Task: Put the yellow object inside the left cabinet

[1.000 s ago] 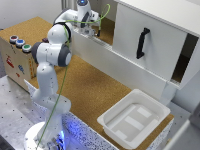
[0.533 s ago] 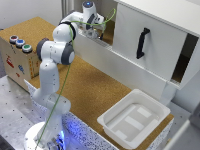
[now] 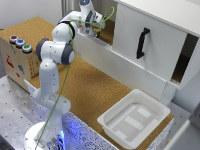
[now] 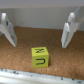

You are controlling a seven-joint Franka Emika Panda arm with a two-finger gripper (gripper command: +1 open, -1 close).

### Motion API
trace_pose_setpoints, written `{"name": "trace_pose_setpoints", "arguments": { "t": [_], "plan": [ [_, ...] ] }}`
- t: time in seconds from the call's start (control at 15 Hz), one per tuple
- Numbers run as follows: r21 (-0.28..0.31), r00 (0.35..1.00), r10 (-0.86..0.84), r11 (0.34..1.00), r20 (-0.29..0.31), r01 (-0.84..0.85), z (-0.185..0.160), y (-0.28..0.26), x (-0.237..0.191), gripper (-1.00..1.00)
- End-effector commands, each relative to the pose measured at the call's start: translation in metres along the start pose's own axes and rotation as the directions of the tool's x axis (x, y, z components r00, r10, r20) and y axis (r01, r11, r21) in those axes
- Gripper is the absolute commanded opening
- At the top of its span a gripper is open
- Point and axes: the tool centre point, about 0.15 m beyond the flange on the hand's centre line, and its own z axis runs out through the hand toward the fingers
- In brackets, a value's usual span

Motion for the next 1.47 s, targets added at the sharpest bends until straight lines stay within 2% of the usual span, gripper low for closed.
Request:
{"name": "trace_pose_setpoints", "arguments": {
  "t": [0.0,0.2,0.27,0.47,0.67,0.8,1.4],
  "plan": [
    [0.117,0.997,-0.075,0.99,-0.008,0.075,-0.067,0.003,-0.109,1.0],
    [0.137,0.987,-0.136,0.983,0.084,0.124,-0.09,0.01,-0.177,1.0],
    [0.161,0.984,-0.133,0.98,0.119,0.114,-0.093,0.018,-0.195,1.0],
    [0.174,0.972,-0.115,0.982,0.207,0.079,-0.101,0.059,-0.237,1.0],
    [0.148,0.962,-0.071,0.988,0.264,0.033,-0.115,0.103,-0.283,1.0],
    [0.156,0.953,-0.052,0.988,0.299,0.004,-0.121,0.125,-0.311,1.0],
    [0.168,0.951,-0.059,0.986,0.302,0.008,-0.122,0.127,-0.315,1.0]
  ]
}}
